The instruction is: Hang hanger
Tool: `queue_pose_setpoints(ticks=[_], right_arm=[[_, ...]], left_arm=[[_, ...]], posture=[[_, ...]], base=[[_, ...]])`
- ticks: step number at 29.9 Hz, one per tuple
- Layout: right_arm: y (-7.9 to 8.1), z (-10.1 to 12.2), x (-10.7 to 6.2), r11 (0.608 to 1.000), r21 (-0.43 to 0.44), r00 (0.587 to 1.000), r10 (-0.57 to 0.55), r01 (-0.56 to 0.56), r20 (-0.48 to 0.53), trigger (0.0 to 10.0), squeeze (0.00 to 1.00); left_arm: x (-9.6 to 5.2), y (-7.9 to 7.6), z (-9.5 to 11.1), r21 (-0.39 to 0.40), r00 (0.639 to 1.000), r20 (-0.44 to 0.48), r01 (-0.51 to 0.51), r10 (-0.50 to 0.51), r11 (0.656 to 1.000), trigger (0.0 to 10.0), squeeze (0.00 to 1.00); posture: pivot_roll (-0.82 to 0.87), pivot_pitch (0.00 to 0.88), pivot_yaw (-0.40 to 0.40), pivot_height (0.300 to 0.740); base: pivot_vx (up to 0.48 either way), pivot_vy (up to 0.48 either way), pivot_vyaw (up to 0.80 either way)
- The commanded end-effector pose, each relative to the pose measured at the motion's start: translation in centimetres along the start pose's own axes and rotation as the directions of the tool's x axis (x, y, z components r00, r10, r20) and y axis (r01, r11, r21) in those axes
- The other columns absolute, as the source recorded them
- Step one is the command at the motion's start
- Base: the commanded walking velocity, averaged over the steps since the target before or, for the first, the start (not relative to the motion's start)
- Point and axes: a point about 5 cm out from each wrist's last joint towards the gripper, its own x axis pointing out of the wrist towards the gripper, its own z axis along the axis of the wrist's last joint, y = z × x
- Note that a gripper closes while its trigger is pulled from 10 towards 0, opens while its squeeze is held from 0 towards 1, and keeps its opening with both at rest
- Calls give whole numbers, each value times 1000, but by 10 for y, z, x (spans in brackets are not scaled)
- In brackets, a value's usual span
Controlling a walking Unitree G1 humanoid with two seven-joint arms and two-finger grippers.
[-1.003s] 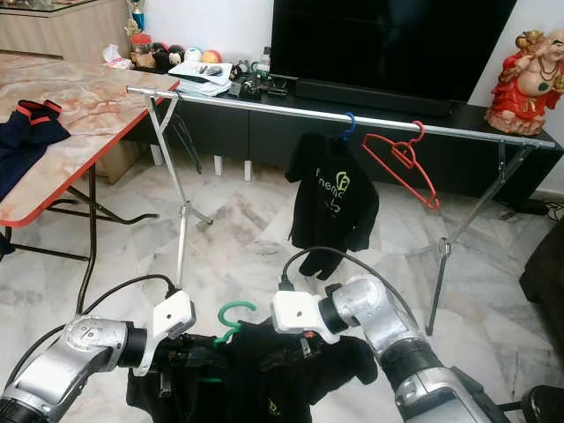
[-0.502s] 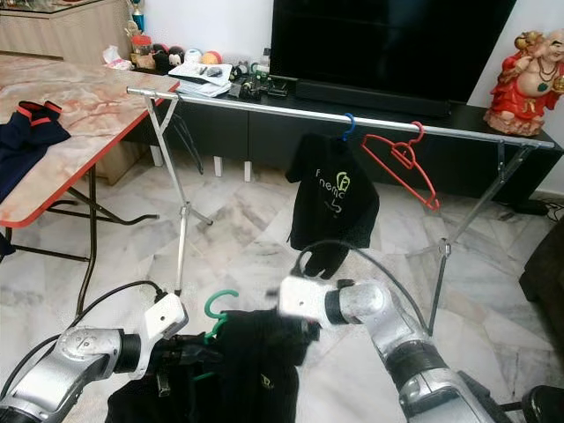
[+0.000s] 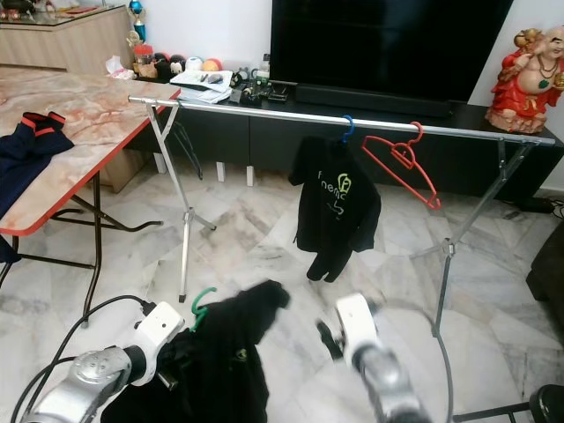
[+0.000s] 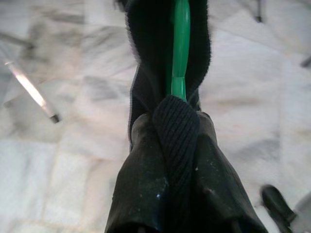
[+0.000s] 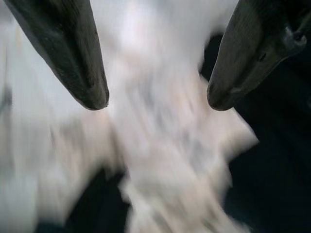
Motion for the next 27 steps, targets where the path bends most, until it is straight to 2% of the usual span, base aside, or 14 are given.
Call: queue_pose_setpoints(ticks=[1,2,4,7,10,12,15,22,27], right_arm=[[4,-43,-9,986,142,987,-69,91,-148,10000,0],[4,-43,-9,986,142,987,-69,91,-148,10000,0],[10,-70,-18,965,220,970,-94,144,-223,10000,0],[13,-86,-24,942,275,956,-119,194,-266,10000,0],[16,-94,-27,938,283,952,-116,199,-284,10000,0],[21,-96,-28,959,236,957,-88,157,-278,10000,0],[21,-96,-28,952,251,955,-100,174,-281,10000,0],[15,-94,-28,966,205,955,-97,159,-281,10000,0],[15,-95,-28,961,221,955,-102,167,-280,10000,0]], left_arm=[[-3,18,5,-72,983,64,-169,174,983,10000,0],[-3,18,5,-72,983,64,-169,174,983,10000,0],[-8,18,5,-134,972,100,-197,211,971,10000,0],[-12,14,1,-143,968,110,-209,225,967,10000,0],[-13,13,-5,-138,967,82,-229,241,964,10000,0],[-12,16,-7,-188,959,66,-260,277,947,10000,0],[-11,20,-5,-219,951,59,-284,304,933,10000,0],[-7,22,2,-200,951,76,-280,300,939,10000,0],[-7,23,2,-206,951,73,-279,299,938,10000,0]], posture=[[94,0,-23,740],[94,0,-23,740],[108,0,-27,740],[111,0,-27,740],[113,0,-24,740],[113,4,-25,740],[109,8,-24,740],[95,14,-22,740],[87,15,-16,740]], base=[[0,0,0],[0,0,0],[0,0,0],[0,0,0],[0,0,0],[0,0,0],[0,0,0],[211,0,0],[326,0,0]])
